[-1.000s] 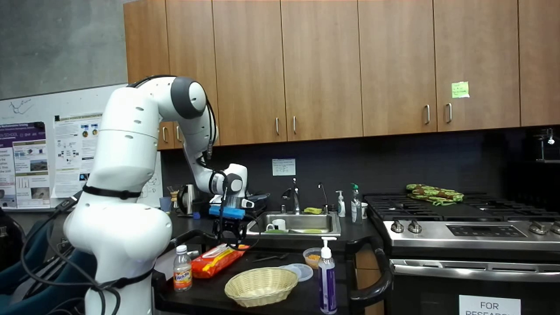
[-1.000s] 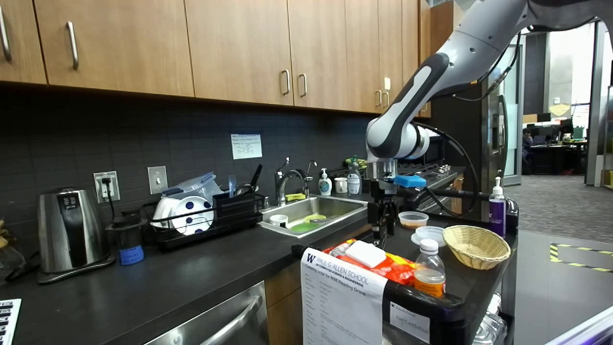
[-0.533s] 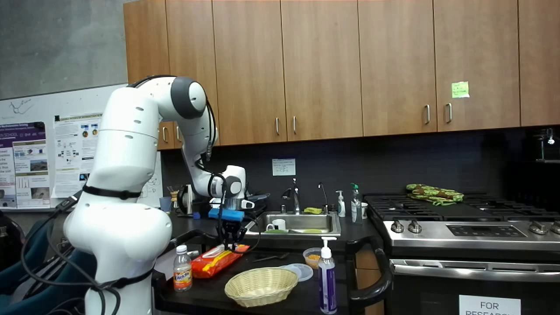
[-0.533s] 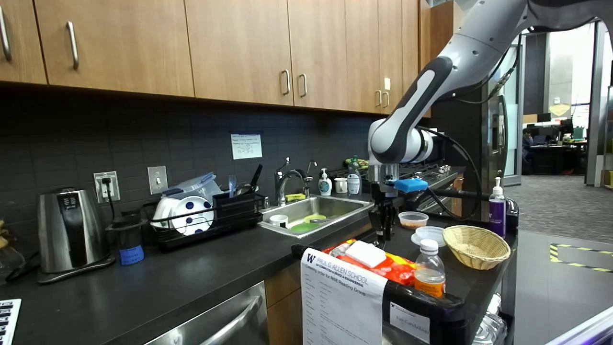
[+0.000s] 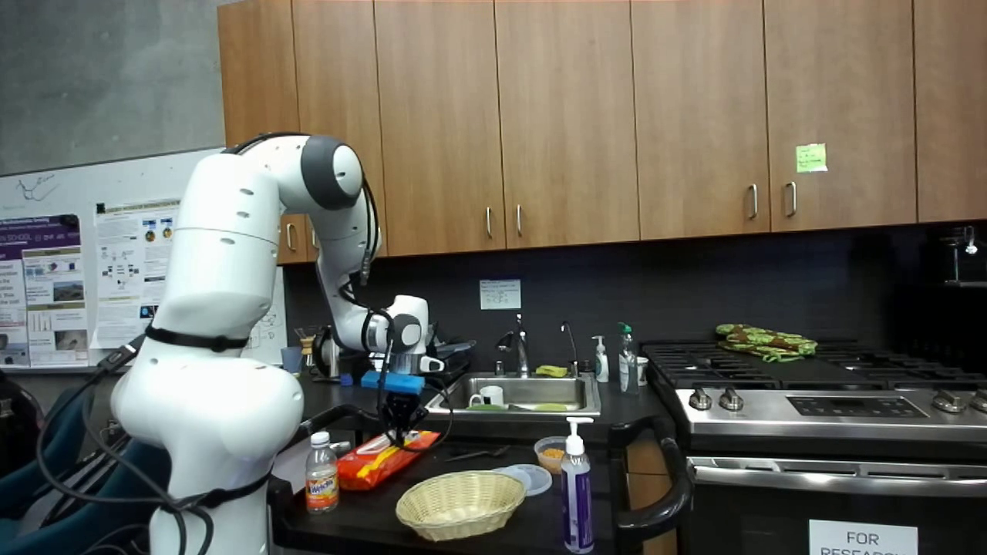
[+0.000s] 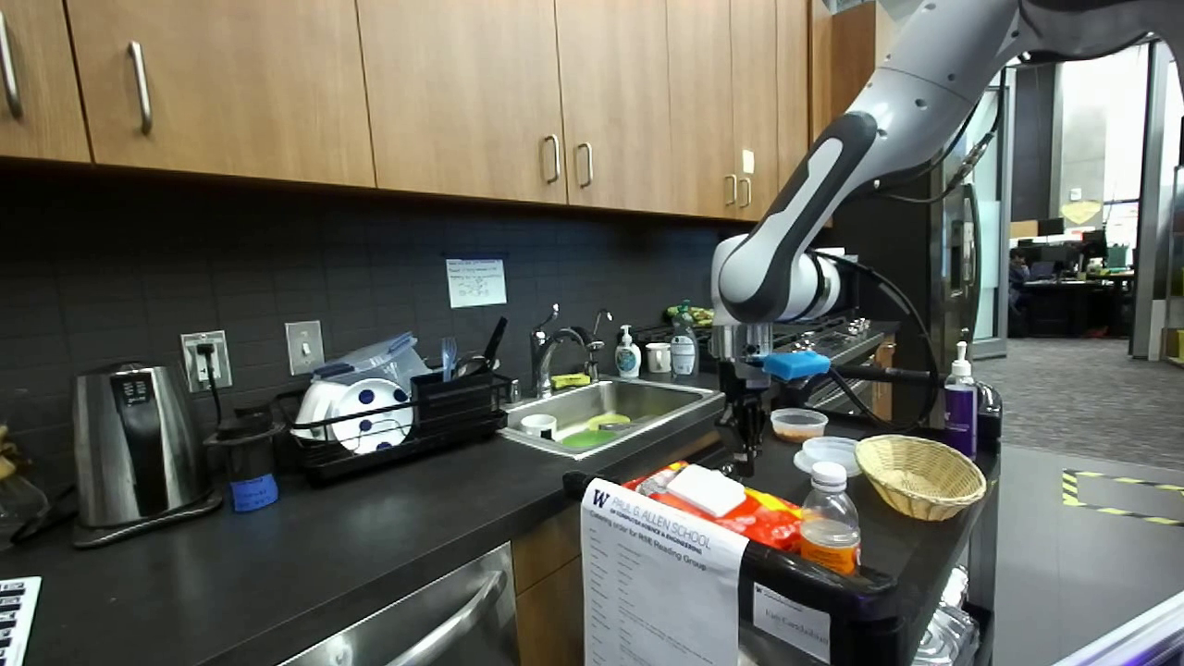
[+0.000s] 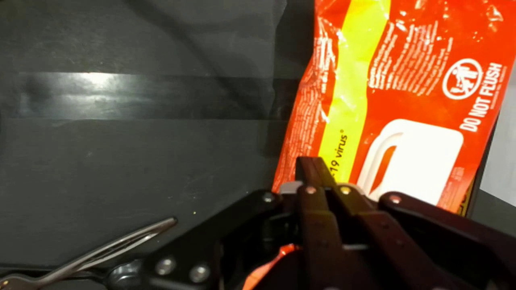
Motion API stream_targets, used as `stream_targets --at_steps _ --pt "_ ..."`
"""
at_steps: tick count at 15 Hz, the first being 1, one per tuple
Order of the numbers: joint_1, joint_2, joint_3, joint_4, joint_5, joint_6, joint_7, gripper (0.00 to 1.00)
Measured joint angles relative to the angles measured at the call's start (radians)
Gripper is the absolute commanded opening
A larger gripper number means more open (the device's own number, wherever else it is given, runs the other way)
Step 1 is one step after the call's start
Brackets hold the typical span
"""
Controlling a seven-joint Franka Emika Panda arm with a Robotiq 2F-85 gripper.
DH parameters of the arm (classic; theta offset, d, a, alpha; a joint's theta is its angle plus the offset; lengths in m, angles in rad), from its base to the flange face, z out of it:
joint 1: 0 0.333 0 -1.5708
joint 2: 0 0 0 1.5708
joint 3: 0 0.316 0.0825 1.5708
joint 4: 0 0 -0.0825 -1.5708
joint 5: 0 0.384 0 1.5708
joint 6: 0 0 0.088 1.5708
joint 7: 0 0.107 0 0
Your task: Open the orange packet of wipes.
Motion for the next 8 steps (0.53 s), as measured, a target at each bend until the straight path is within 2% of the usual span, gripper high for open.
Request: stream_targets --at_steps 8 --pt "0.009 0.0 0.047 -0.003 0.036 -0.001 0.004 0.0"
